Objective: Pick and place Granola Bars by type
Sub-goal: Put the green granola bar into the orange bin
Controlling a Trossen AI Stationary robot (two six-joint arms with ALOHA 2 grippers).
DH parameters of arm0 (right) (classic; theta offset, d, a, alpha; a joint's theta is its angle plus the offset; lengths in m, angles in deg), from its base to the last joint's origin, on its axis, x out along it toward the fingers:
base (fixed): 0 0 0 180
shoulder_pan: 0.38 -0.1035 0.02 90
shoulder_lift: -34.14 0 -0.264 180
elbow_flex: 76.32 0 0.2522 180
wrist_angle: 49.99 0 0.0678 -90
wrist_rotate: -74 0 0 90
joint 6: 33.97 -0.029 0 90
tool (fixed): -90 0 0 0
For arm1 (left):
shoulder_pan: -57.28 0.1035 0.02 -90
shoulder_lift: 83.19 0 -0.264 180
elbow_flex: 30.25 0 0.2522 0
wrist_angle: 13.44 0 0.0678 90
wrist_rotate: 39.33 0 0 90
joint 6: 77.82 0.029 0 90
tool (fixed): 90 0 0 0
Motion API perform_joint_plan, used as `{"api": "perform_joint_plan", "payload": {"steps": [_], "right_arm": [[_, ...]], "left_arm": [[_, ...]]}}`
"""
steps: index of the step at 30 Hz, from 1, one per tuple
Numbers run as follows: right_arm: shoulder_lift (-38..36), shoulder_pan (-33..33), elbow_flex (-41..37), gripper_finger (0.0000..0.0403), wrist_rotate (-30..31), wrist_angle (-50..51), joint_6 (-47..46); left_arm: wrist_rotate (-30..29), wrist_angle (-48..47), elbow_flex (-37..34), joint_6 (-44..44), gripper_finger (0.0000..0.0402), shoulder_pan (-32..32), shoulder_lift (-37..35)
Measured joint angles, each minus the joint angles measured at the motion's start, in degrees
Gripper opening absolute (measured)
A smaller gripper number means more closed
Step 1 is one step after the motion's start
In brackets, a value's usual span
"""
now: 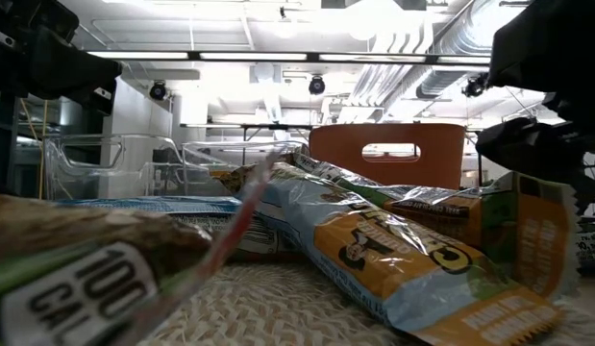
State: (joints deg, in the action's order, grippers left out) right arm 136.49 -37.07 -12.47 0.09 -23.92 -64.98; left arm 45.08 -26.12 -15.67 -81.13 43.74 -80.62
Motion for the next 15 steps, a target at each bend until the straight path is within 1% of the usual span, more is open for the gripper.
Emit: {"api": "perform_joint_plan", "payload": {"steps": [9, 15], "right_arm": [[0.0, 0.1, 0.0, 0.0170, 0.1, 0.2, 0.0], [0.0, 0.1, 0.0, 0.0144, 0.1, 0.2, -0.1]], "left_arm": [[0.0, 0.0, 0.0, 0.0, 0.0001, 0.0, 0.0], [0.0, 0.0, 0.0, 0.0, 0.0001, 0.0, 0.0]]}}
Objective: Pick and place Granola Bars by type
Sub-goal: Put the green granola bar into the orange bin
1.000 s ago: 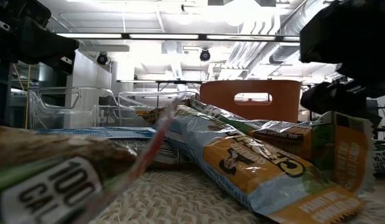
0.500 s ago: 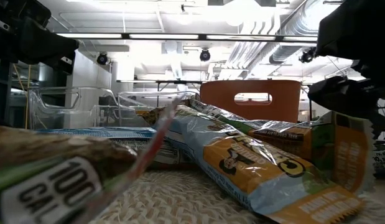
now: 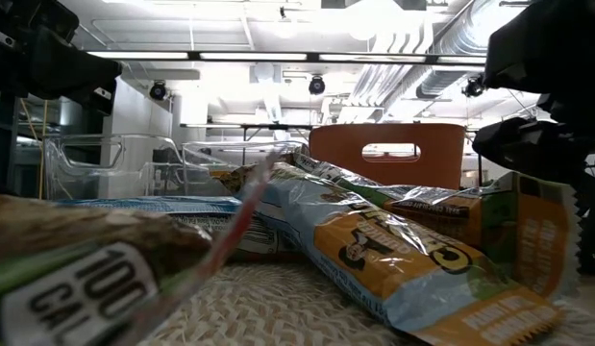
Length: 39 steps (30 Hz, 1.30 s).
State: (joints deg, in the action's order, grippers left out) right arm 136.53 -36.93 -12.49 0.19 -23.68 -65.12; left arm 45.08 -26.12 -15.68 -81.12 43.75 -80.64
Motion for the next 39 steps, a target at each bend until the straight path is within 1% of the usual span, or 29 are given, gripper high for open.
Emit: {"api": "perform_joint_plan", "payload": {"steps": [6, 18, 33, 39], "right_arm": [[0.0, 0.0, 0.0, 0.0124, 0.2, 0.0, -1.9], [-0.4, 0.1, 0.1, 0.0084, 0.2, 0.2, -1.9], [-3.7, 0.2, 0.0, 0.0082, 1.4, 0.5, -1.7], [-5.9, 0.2, 0.0, 0.0082, 1.7, 0.3, 0.3]], "left_arm": [[0.0, 0.0, 0.0, 0.0, 0.0001, 0.0, 0.0], [0.0, 0.0, 0.0, 0.0, 0.0001, 0.0, 0.0], [0.0, 0.0, 0.0, 0.0, 0.0001, 0.0, 0.0], [0.0, 0.0, 0.0, 0.0, 0.0001, 0.0, 0.0]]}}
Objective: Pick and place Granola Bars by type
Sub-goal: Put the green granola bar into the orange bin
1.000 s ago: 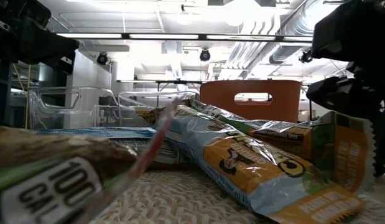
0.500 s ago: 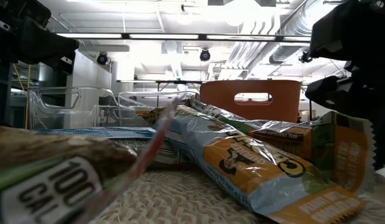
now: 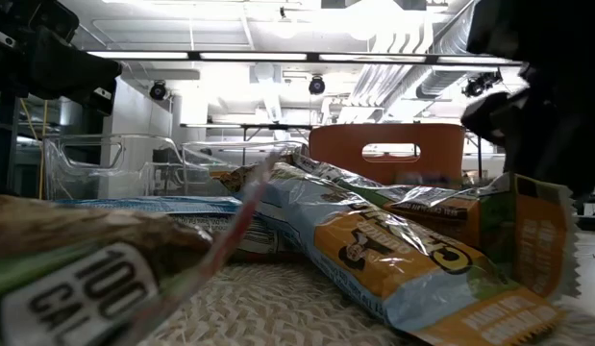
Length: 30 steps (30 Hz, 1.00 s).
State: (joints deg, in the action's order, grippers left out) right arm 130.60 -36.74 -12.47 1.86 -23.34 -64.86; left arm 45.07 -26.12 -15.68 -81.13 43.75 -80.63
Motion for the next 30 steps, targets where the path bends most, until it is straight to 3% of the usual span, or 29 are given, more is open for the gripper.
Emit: {"api": "perform_joint_plan", "payload": {"steps": [9, 18, 27, 30], "right_arm": [[-7.2, 0.0, 0.1, 0.0082, 3.8, -6.8, 5.7], [-16.7, 2.7, 0.2, 0.0082, 14.3, -20.8, 10.4], [-24.3, 8.9, 0.2, 0.0082, 26.2, -34.2, 10.2], [-24.8, 11.9, 0.2, 0.0082, 29.1, -34.2, 5.7]], "left_arm": [[0.0, 0.0, 0.0, 0.0, 0.0001, 0.0, 0.0], [0.0, 0.0, 0.0, 0.0, 0.0001, 0.0, 0.0], [0.0, 0.0, 0.0, 0.0, 0.0001, 0.0, 0.0], [0.0, 0.0, 0.0, 0.0, 0.0001, 0.0, 0.0]]}}
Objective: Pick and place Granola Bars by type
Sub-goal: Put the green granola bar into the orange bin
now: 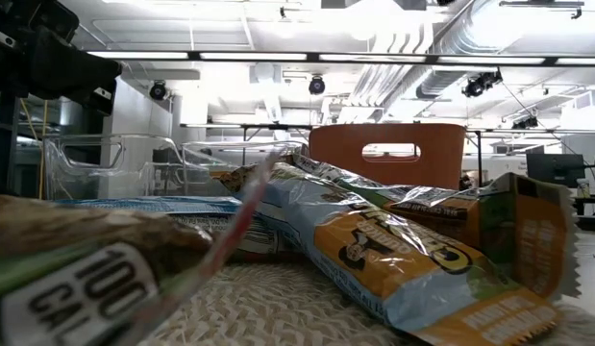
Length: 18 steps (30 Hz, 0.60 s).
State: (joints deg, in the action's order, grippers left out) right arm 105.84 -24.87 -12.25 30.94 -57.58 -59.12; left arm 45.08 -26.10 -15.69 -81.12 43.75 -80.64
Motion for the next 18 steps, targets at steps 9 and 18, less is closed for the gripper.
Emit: {"api": "perform_joint_plan", "payload": {"steps": [9, 18], "right_arm": [[1.0, 9.1, 0.0, 0.0082, 0.1, 10.1, -25.8], [1.1, 13.7, -3.3, 0.0082, 3.1, 10.8, -42.5]], "left_arm": [[0.0, 0.0, 0.0, 0.0, 0.0001, 0.0, 0.0], [0.0, 0.0, 0.0, 0.0, 0.0001, 0.0, 0.0]]}}
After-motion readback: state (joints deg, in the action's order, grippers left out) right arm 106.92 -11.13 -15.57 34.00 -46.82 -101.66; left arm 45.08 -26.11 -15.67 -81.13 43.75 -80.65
